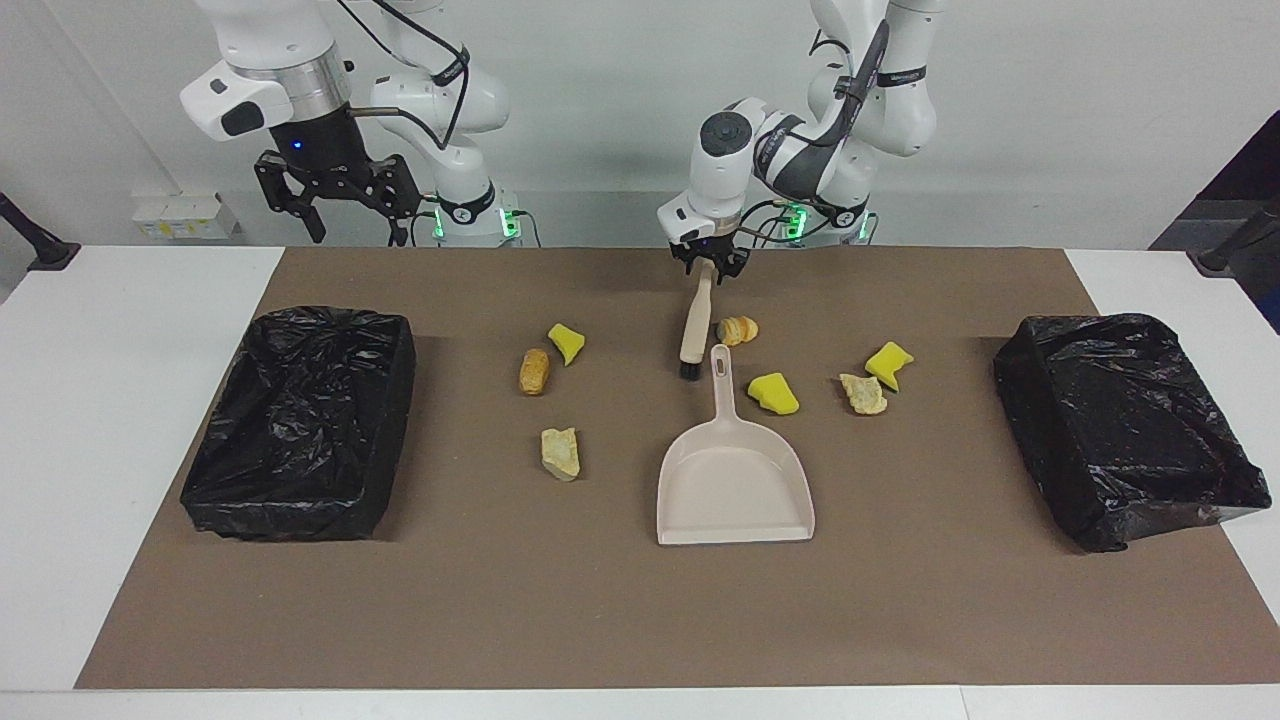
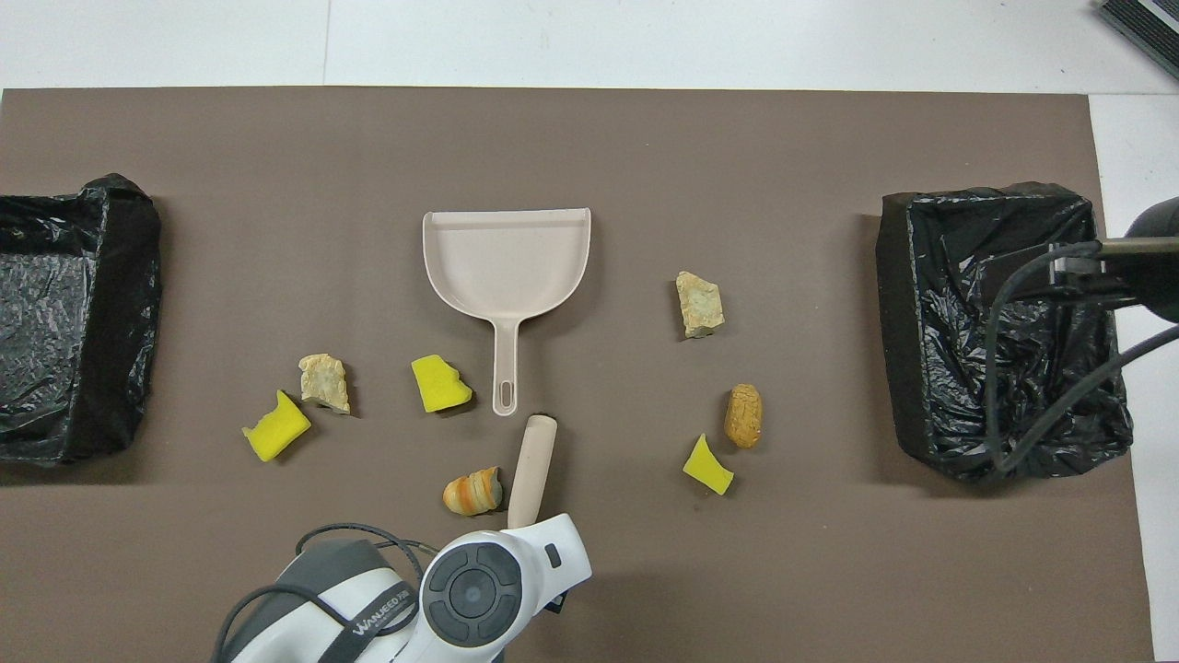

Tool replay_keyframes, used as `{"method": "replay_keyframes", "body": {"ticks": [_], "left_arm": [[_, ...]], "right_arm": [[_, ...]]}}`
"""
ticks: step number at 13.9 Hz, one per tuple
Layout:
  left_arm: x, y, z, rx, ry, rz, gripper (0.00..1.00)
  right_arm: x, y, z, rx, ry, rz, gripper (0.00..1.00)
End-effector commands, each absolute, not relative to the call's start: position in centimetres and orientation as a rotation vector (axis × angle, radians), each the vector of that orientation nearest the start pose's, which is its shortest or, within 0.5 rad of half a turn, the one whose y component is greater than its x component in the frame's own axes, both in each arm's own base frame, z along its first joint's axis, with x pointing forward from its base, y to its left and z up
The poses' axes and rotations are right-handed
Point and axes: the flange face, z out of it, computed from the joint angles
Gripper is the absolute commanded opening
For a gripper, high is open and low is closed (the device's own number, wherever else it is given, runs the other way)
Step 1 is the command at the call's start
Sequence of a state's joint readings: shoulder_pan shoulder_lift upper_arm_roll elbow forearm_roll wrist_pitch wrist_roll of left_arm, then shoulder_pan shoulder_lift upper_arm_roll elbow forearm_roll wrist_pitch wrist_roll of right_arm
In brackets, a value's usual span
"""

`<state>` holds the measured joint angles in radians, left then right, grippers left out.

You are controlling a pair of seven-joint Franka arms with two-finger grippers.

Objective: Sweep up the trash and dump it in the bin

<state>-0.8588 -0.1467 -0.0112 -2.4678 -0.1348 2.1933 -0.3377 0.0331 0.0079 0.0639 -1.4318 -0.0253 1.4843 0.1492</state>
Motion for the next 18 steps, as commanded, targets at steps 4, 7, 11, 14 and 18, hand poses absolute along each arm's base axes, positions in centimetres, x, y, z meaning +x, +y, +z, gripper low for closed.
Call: {"method": "replay_keyframes", "body": {"ticks": [4,7,11,14,18], "left_arm": [[30.6,-32.6,36.1,-3.092,0.602,0.280,0.00],[32.5,-31.3,42.0,-3.075,0.558,0.372,0.00],[34.4,-26.7,48.4,-3.116,0.541,0.355,0.00],[36.8,-24.2,49.7,-3.139,0.427,0.353,0.00],[41.5,-17.3,48.9,-3.181,0.138,0.346,0.00]], "right_arm": [[54.2,4.7,67.7,-3.148,0.074,-0.108,1.00],[54.2,4.8,67.6,-3.148,0.072,-0.106,1.00],[54.2,4.8,67.7,-3.148,0.072,-0.108,1.00],[54.2,4.8,67.7,-3.147,0.072,-0.113,1.00],[54.2,4.8,67.7,-3.147,0.072,-0.113,1.00]]}}
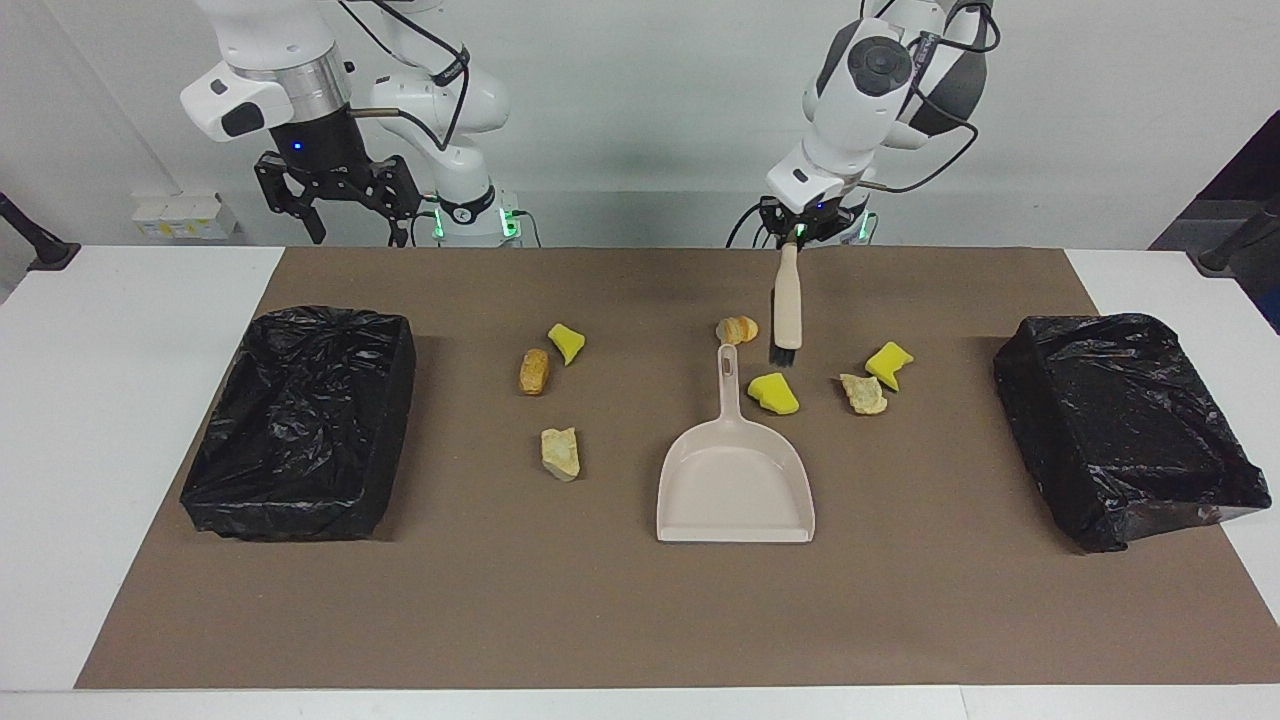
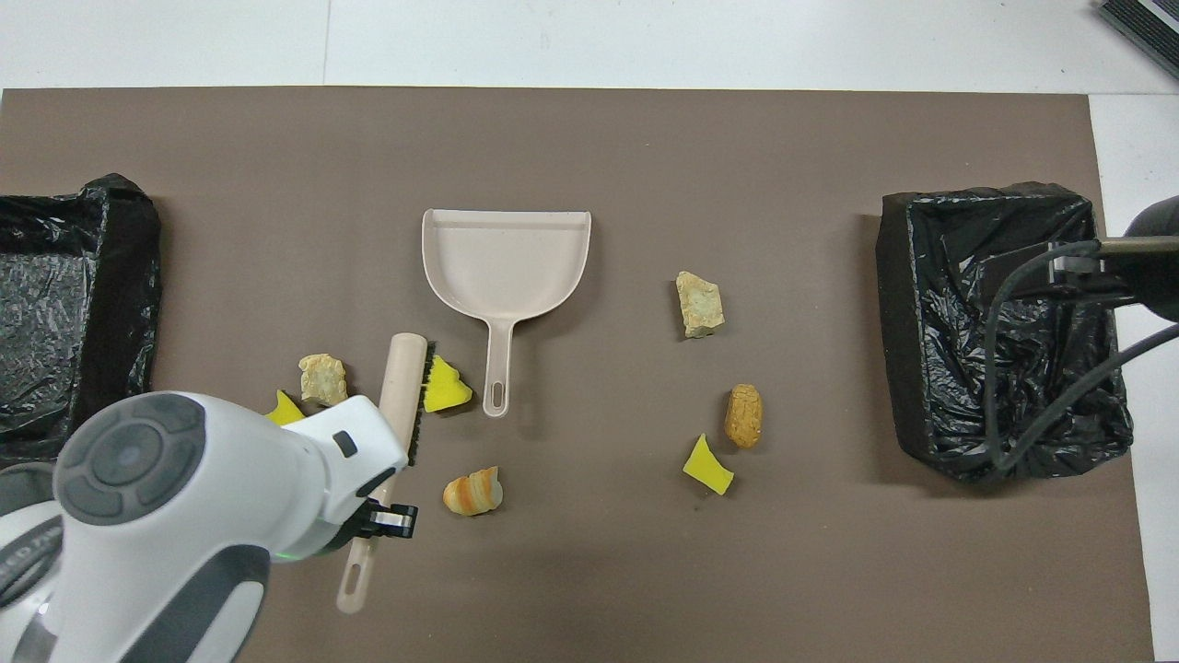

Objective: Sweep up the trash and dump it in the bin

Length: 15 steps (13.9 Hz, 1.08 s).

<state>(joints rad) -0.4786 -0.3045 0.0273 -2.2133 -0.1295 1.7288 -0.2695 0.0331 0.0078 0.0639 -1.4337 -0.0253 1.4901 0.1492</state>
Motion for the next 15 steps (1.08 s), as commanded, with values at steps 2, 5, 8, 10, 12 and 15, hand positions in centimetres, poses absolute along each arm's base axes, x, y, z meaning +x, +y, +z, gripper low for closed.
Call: {"method": "replay_keyframes", "body": {"ticks": [2,5,8,10,12,15], "left_arm": [[43.2,-13.0,48.6,-3.194,-0.025,0.341,0.00],[44.8,-7.0,48.0,-3.189,-0.217,0.297,0.00],[45.4,1.3,44.9,-3.178,-0.088,0.319,0.00],[44.7,4.8,42.7,-3.181,-0.061,0.314,0.00],[44.3,5.5,40.1,-3.151,-0.036,0.366,0.00],[43.6,4.4,37.0,-3.144,-0.012,0.412,0.00]], "right_arm": [[54.2,4.8,67.7,-3.147,0.072,-0.111,1.00],[54.2,4.8,67.7,-3.147,0.072,-0.111,1.00],[54.1,4.7,67.7,-3.149,0.075,-0.099,1.00],[54.1,4.6,67.7,-3.149,0.089,-0.106,1.00],[54.1,4.6,67.8,-3.148,0.099,-0.111,1.00],[54.1,5.0,67.5,-3.150,0.087,-0.102,1.00]]}}
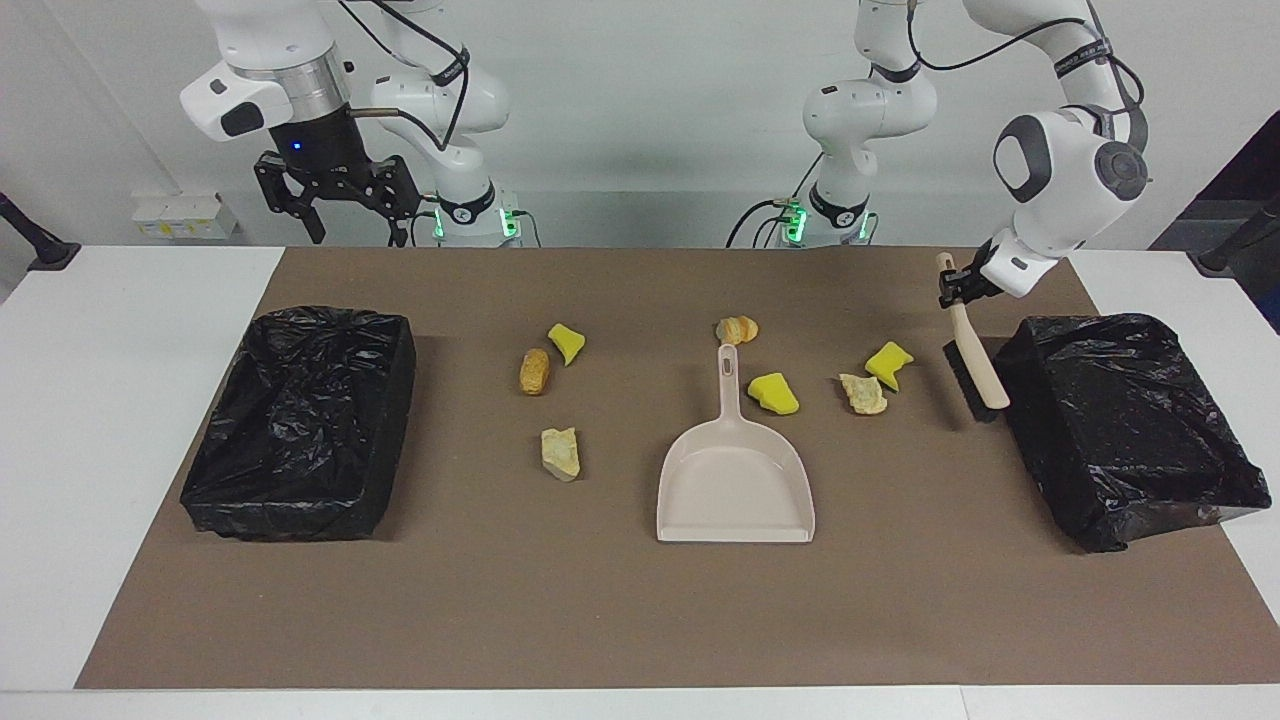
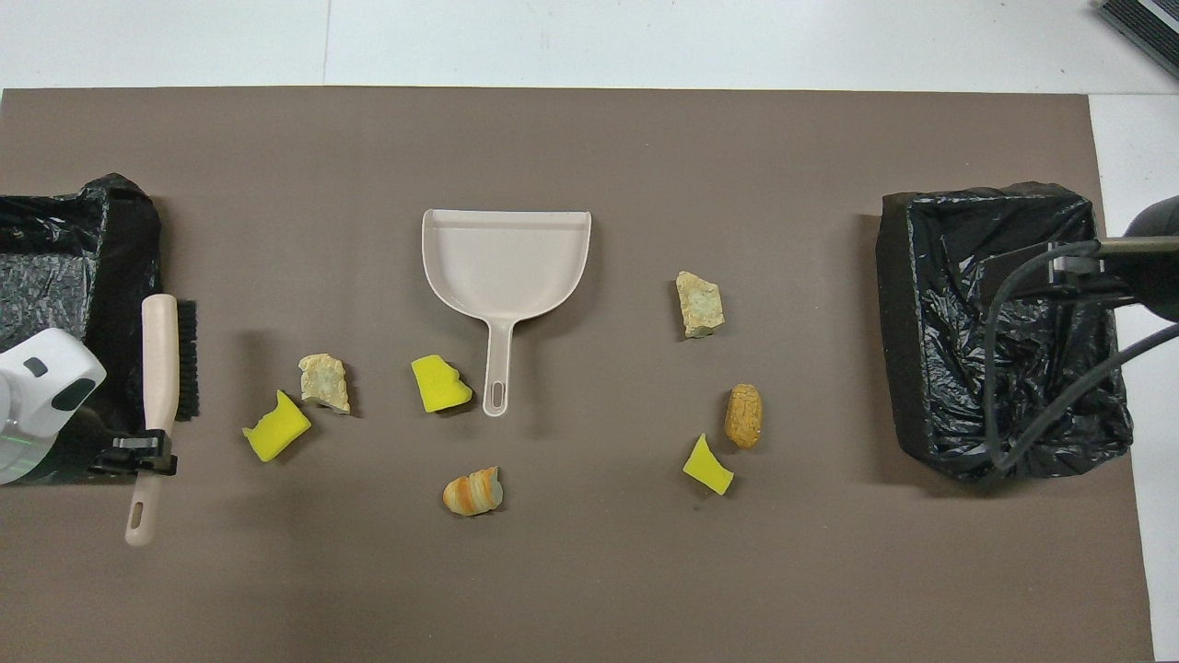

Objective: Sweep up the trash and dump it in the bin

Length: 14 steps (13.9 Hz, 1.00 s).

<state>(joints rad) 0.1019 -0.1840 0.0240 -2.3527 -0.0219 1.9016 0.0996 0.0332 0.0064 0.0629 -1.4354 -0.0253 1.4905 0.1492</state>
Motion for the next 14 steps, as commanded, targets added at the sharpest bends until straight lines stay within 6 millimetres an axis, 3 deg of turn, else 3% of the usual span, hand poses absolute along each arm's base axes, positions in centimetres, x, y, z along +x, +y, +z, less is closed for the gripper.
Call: {"method": "replay_keyframes", "body": {"ticks": [1,3,6,9,11,14], "left_arm": [[43.6,3.5,36.7,-3.140,0.012,0.422,0.00],[43.6,1.0,35.8,-3.127,0.095,0.451,0.00],[43.5,-3.4,35.1,-3.109,0.241,0.482,0.00],[43.0,-6.2,35.4,-3.095,0.329,0.533,0.00],[43.4,-6.8,36.7,-3.111,0.326,0.555,0.00],[44.8,-6.9,39.7,-3.118,0.317,0.524,0.00]], "right_arm": [[54.1,5.4,67.2,-3.156,0.076,-0.091,1.00],[54.5,6.5,66.3,-3.156,0.106,-0.078,1.00],[55.5,11.7,64.2,-3.144,0.107,-0.115,1.00],[57.0,18.8,60.2,-3.154,0.041,-0.125,1.00],[56.4,24.1,58.6,-3.144,0.096,-0.132,1.00],[55.4,32.3,53.5,-3.165,0.090,-0.123,1.00]]}}
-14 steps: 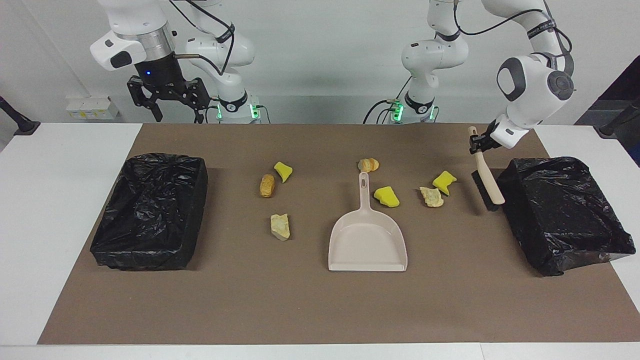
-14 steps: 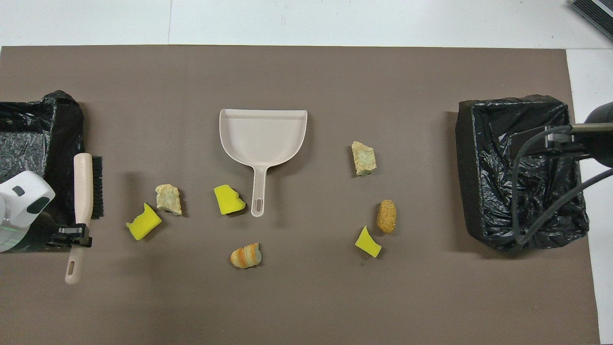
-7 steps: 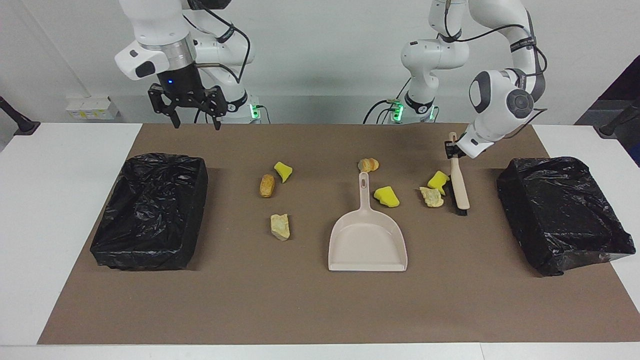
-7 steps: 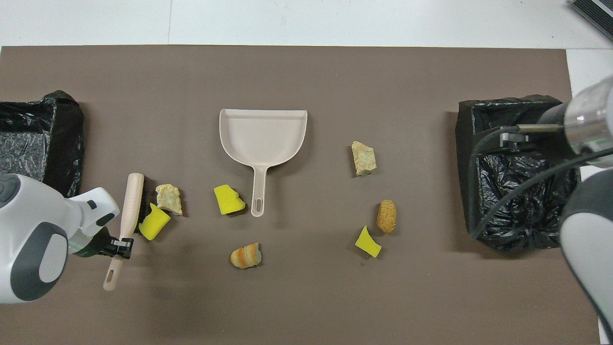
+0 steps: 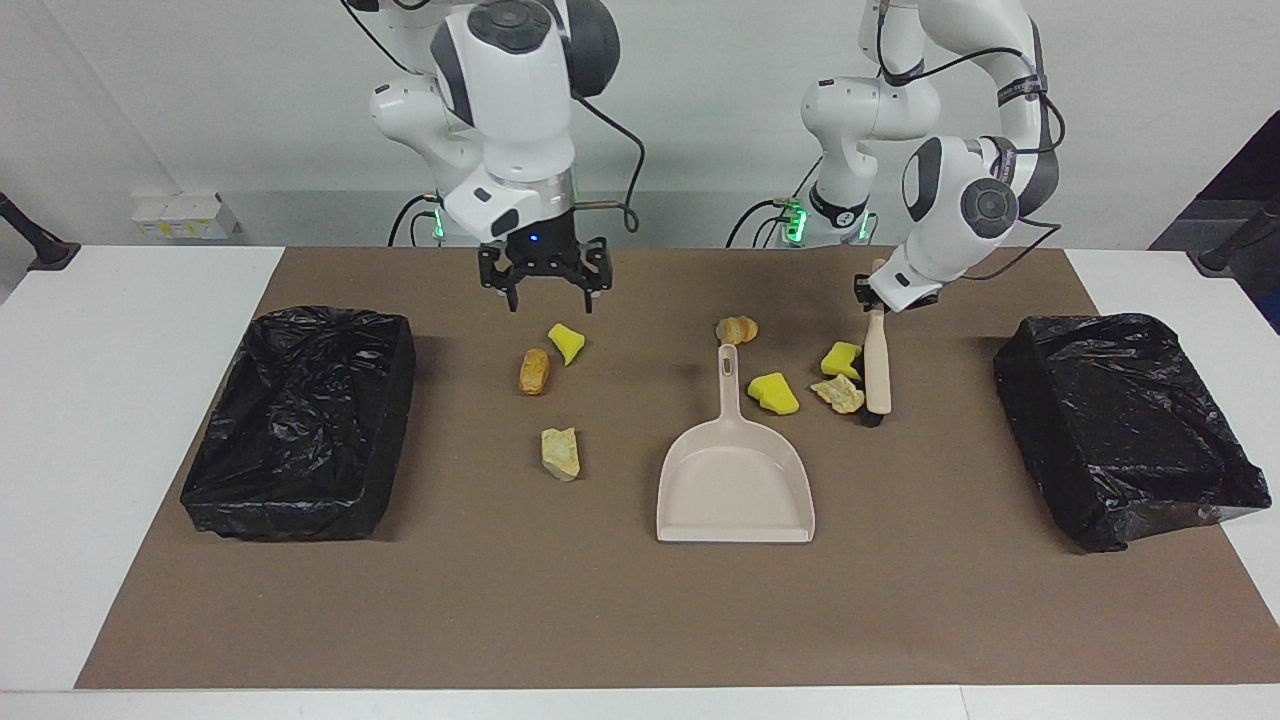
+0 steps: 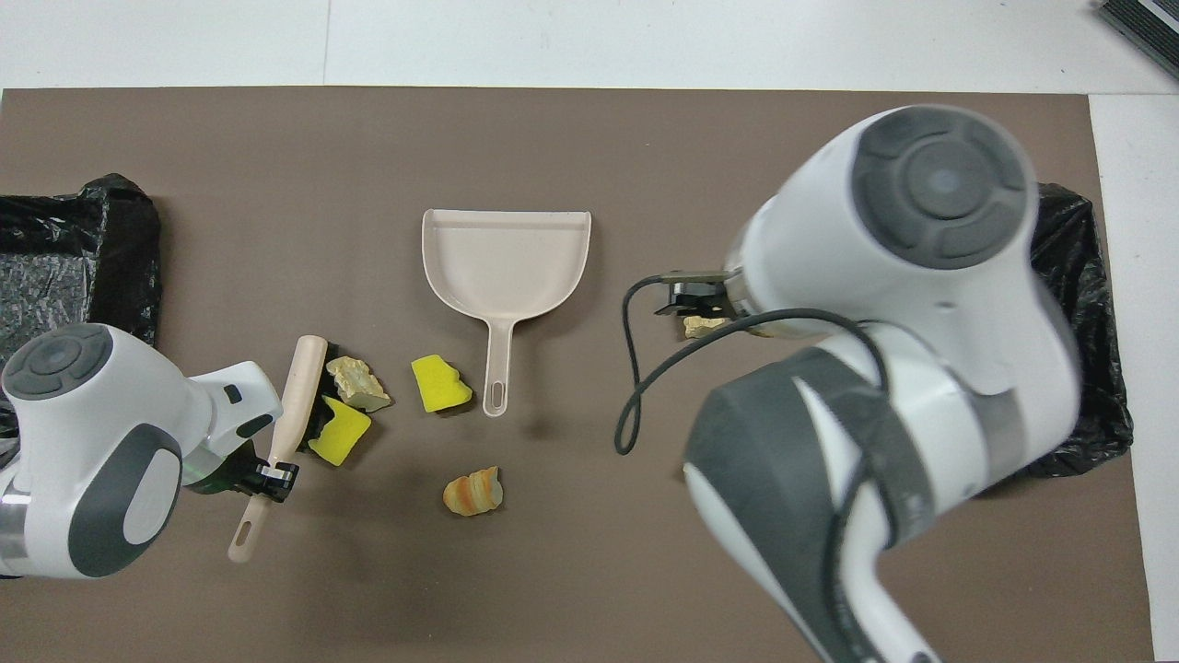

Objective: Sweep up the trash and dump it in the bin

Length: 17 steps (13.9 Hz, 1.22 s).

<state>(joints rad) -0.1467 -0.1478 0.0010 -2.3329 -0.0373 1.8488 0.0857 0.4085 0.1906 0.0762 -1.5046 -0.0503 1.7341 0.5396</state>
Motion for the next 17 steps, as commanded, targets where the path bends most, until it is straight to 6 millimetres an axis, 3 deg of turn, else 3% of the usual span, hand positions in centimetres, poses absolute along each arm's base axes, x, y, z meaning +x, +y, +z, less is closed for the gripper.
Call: {"method": "replay_keyframes", "body": {"ticks": [1,3,6,8,10,13,15,17], "left_arm": [[45.2,-6.7,40.4,-3.125,0.309,0.500,0.00],[46.4,-5.8,41.0,-3.139,0.282,0.449,0.00],[47.4,-1.7,40.6,-3.160,0.166,0.400,0.00],[47.5,-1.1,39.6,-3.160,0.164,0.392,0.00],[47.2,-1.1,38.9,-3.158,0.166,0.395,0.00],[47.0,-1.1,38.8,-3.158,0.169,0.397,0.00],[46.8,-1.2,38.7,-3.157,0.171,0.404,0.00],[46.7,-1.3,38.7,-3.156,0.176,0.405,0.00]], "right_arm": [[55.5,33.7,51.9,-3.162,0.086,-0.125,1.00],[54.3,38.3,48.5,-3.165,0.008,-0.101,1.00],[53.0,43.7,42.3,-3.178,-0.042,-0.097,1.00],[52.8,45.6,38.8,-3.182,-0.014,-0.117,0.95],[53.6,46.3,39.0,-3.159,-0.019,-0.150,0.88],[53.9,46.8,38.9,-3.152,-0.030,-0.160,0.86],[52.1,49.3,37.5,-3.144,-0.094,-0.164,0.84],[52.0,49.6,36.6,-3.144,-0.098,-0.165,0.84]]}}
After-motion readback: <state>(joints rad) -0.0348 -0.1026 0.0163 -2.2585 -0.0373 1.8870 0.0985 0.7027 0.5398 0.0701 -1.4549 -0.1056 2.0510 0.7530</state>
